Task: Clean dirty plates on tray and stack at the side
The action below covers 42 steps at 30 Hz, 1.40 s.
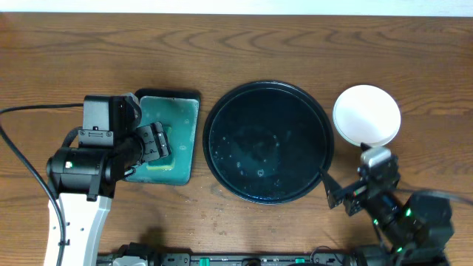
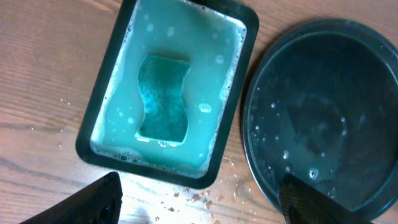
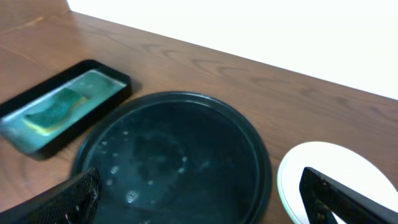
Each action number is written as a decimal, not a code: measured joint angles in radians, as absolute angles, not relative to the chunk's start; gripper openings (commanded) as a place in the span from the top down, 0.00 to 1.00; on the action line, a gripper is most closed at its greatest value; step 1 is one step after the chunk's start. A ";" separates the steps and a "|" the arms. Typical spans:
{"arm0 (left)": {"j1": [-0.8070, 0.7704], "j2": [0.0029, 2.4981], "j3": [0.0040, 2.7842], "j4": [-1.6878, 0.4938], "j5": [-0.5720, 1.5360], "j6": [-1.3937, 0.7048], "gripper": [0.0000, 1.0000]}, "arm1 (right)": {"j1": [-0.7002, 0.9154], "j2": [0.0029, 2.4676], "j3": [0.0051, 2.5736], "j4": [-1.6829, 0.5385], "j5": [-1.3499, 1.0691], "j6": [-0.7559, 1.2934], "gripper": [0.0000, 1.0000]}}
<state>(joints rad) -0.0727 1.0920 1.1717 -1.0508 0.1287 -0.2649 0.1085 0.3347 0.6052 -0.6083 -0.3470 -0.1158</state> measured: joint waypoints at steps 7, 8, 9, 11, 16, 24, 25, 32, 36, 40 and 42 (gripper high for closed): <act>-0.073 1.092 1.172 -1.051 0.129 -0.265 0.19 | 0.067 0.044 0.299 -0.453 -0.332 -0.121 0.01; -0.073 1.092 1.172 -1.051 0.129 -0.265 0.19 | 0.067 0.026 0.269 -0.424 -0.332 -0.121 0.01; -0.073 1.092 1.172 -1.051 0.129 -0.265 0.19 | 0.067 0.020 0.242 -0.385 -0.331 -0.117 0.01; -0.073 1.092 1.172 -1.051 0.129 -0.265 0.19 | 0.067 0.017 0.179 -0.293 -0.326 -0.105 0.01; -0.073 1.092 1.172 -1.050 0.129 -0.265 0.19 | 0.067 0.011 0.025 -0.068 -0.320 -0.061 0.01; -0.073 1.092 1.172 -1.051 0.129 -0.265 0.19 | 0.070 0.012 0.010 -0.047 -0.318 -0.039 0.01; -0.073 1.092 1.172 -1.051 0.129 -0.265 0.19 | 0.070 0.012 0.010 -0.047 -0.318 -0.038 0.01; -0.073 1.092 1.172 -1.051 0.129 -0.265 0.19 | 0.070 0.012 0.010 -0.047 -0.318 -0.036 0.01; -0.073 1.092 1.172 -1.051 0.129 -0.265 0.19 | 0.070 0.012 0.010 -0.047 -0.318 -0.036 0.01; -0.073 1.092 1.172 -1.051 0.128 -0.265 0.19 | 0.070 0.012 0.010 -0.047 -0.318 -0.036 0.01; -0.073 1.082 1.172 -1.052 0.119 -0.264 0.19 | 0.070 0.012 0.010 -0.047 -0.318 -0.036 0.01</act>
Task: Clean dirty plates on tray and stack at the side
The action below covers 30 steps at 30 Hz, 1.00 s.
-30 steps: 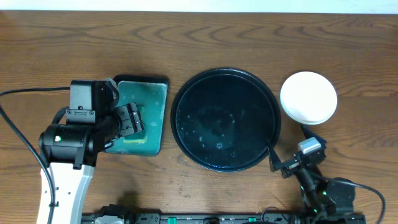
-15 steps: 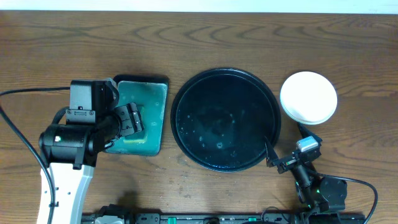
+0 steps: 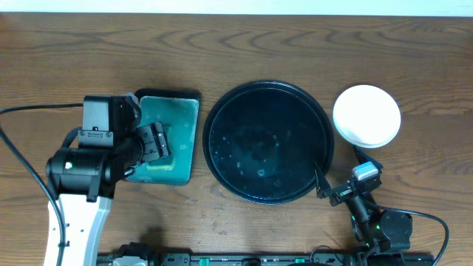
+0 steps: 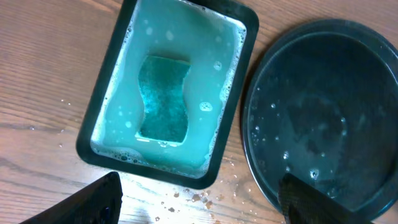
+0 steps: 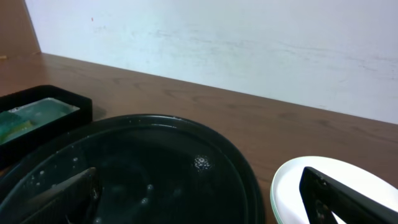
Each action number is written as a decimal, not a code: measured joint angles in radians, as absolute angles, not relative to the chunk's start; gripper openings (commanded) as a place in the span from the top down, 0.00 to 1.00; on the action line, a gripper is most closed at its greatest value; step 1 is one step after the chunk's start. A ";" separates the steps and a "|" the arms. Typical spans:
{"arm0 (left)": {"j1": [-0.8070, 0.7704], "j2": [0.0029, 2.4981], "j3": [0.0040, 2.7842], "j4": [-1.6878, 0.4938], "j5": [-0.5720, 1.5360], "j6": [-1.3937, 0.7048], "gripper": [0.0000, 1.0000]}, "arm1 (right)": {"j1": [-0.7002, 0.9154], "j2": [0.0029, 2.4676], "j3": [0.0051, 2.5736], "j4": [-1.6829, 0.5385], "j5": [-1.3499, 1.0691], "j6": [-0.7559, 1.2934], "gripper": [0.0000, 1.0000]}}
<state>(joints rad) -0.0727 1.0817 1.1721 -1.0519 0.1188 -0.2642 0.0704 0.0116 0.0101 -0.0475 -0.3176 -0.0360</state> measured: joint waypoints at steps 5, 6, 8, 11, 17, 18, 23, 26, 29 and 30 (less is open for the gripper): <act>-0.073 0.937 1.130 -1.051 0.043 -0.257 0.19 | 0.070 0.012 0.010 -0.047 -0.318 -0.036 0.01; -0.073 0.893 1.116 -1.047 0.029 -0.257 0.19 | 0.070 0.011 0.010 -0.047 -0.318 -0.036 0.01; -0.068 0.797 1.065 -0.994 0.008 -0.251 0.19 | 0.070 0.011 0.010 -0.047 -0.317 -0.036 0.01; -0.051 0.650 0.950 -0.791 -0.011 -0.238 0.19 | 0.070 0.011 0.010 -0.047 -0.317 -0.036 0.01; -0.040 0.372 0.595 -0.307 0.044 -0.155 0.19 | 0.070 0.011 0.009 -0.047 -0.317 -0.036 0.01; -0.040 0.334 0.539 -0.259 0.054 -0.143 0.19 | 0.070 0.011 0.010 -0.047 -0.317 -0.036 0.01; -0.040 0.174 0.320 -0.150 0.090 -0.104 0.19 | 0.070 0.011 0.010 -0.047 -0.317 -0.036 0.01; -0.040 0.082 0.245 -0.131 0.102 -0.096 0.19 | 0.070 0.011 0.009 -0.047 -0.318 -0.036 0.01; -0.040 0.020 0.210 -0.106 0.104 -0.094 0.19 | 0.070 0.011 0.010 -0.047 -0.317 -0.036 0.01; -0.040 0.014 0.204 -0.092 0.105 -0.092 0.19 | 0.070 0.011 0.009 -0.047 -0.317 -0.036 0.01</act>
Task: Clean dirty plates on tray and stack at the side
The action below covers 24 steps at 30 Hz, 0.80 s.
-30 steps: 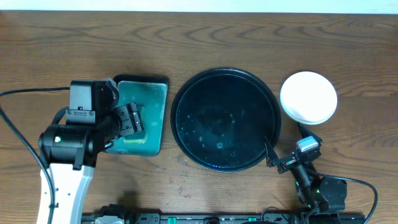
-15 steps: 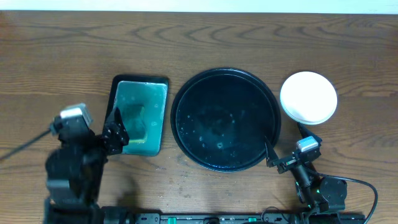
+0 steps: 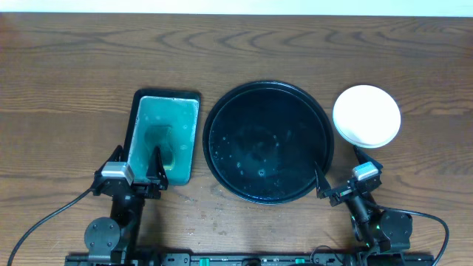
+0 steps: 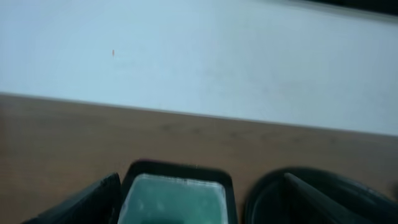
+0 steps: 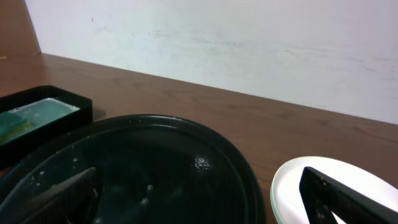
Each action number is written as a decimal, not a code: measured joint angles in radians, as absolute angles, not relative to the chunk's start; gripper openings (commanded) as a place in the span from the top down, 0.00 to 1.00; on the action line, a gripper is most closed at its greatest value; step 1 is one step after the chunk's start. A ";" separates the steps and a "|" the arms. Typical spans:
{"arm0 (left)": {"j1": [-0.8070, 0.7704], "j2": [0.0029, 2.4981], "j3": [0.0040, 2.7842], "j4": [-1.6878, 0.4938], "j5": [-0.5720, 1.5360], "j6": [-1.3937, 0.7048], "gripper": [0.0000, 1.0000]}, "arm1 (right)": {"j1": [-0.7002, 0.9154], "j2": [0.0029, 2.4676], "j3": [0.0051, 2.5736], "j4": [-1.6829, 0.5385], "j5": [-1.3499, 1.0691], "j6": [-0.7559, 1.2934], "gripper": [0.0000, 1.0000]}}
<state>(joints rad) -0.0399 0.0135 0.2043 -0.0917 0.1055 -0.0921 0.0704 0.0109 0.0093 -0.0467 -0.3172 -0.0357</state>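
The round dark tray (image 3: 267,142) lies mid-table, wet, with droplets and no plate on it. White plates (image 3: 367,116) sit stacked just right of it; the right wrist view shows the top plate (image 5: 323,186) with a greenish rim under it. My left gripper (image 3: 139,164) is low at the table's near edge, open and holding nothing, facing the basin (image 4: 177,171). My right gripper (image 3: 338,170) is low at the near right, open and holding nothing, with one finger toward the tray (image 5: 155,168) and the other toward the plates.
A black rectangular basin (image 3: 136,125) of soapy turquoise water stands left of the tray, with a green sponge (image 3: 168,154) lying in it. A pale wall (image 5: 217,43) rises behind the table's far edge. Bare wood runs along the far side.
My left arm was up over the basin looking down at it. It now sits low at the near edge, looking level across the table. The right arm has not moved.
First my left gripper hung open over the basin with the sponge in the water, and my right arm looked down on the tray and plates. Then the right arm sat low at the near edge. Now the left arm is low too, both grippers open.
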 measured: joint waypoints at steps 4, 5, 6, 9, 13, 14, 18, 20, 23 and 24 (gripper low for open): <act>-0.040 0.009 0.163 -0.044 0.106 -0.088 0.19 | 0.070 0.011 0.010 -0.047 -0.318 -0.036 0.01; -0.040 0.009 0.147 -0.038 0.107 -0.088 0.19 | 0.070 0.011 0.010 -0.047 -0.318 -0.036 0.01; -0.040 0.009 0.127 -0.025 0.107 -0.088 0.19 | 0.070 0.011 0.009 -0.047 -0.318 -0.036 0.01; -0.041 0.009 0.054 0.049 0.107 -0.083 0.19 | 0.070 0.011 0.010 -0.047 -0.317 -0.036 0.01; -0.047 0.009 0.006 0.037 0.107 -0.081 0.19 | 0.070 0.011 0.010 -0.047 -0.318 -0.036 0.01; -0.049 0.010 0.006 0.026 0.107 -0.081 0.19 | 0.070 0.011 0.010 -0.047 -0.317 -0.036 0.01; -0.050 0.009 0.007 -0.002 0.104 -0.081 0.19 | 0.070 0.011 0.009 -0.047 -0.318 -0.036 0.01; -0.050 0.009 0.010 -0.010 0.101 -0.080 0.19 | 0.070 0.011 0.009 -0.047 -0.318 -0.036 0.01; -0.050 0.009 0.011 -0.012 0.099 -0.081 0.19 | 0.070 0.011 0.009 -0.047 -0.318 -0.036 0.01; -0.050 0.009 0.011 -0.014 0.099 -0.080 0.19 | 0.070 0.011 0.009 -0.047 -0.318 -0.036 0.01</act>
